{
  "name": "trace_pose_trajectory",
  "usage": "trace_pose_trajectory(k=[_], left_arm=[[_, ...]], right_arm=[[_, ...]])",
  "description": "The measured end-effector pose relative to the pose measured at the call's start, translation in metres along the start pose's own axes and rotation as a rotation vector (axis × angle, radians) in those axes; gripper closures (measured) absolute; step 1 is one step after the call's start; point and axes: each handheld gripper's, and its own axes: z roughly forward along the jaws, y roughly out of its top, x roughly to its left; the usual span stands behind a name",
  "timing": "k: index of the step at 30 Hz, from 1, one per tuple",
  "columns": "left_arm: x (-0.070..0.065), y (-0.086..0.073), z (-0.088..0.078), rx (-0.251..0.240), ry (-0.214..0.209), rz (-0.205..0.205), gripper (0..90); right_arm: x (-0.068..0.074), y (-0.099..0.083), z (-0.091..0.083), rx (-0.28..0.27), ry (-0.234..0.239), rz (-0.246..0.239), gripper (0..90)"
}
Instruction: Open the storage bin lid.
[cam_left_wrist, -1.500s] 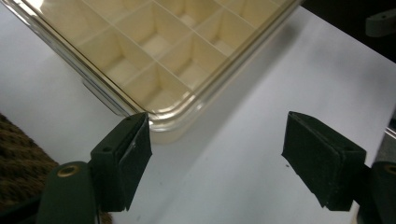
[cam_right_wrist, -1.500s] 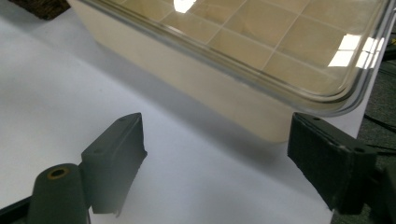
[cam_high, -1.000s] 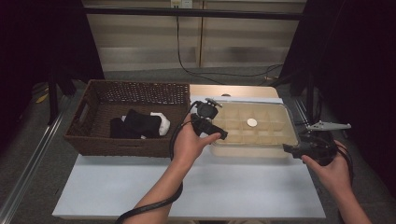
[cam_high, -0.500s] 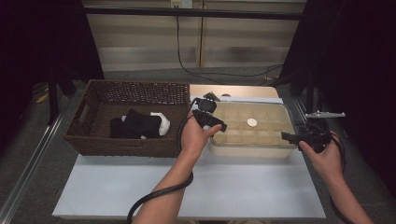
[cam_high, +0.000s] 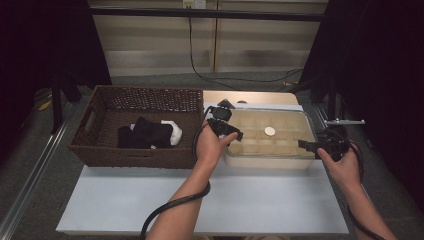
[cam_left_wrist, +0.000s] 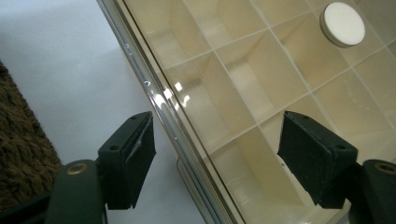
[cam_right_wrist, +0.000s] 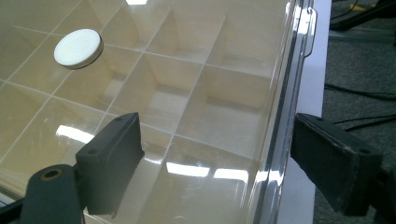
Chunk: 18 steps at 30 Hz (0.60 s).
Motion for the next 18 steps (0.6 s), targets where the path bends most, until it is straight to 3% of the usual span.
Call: trace_pose_trajectory(k=[10,18], left_arm=[[0.0014,0.0007,0.0039,0.001,-0.022,-0.035,29.7],[0.0037,-0.0017,0.0032,-0.018,-0.038,-0.082,33.5]], right_arm=[[-0.0051,0.0003,0.0041,0.017,0.047,0.074,16.6],[-0.0056,0.0008,0.0029,0.019,0.045,0.096,19.8]])
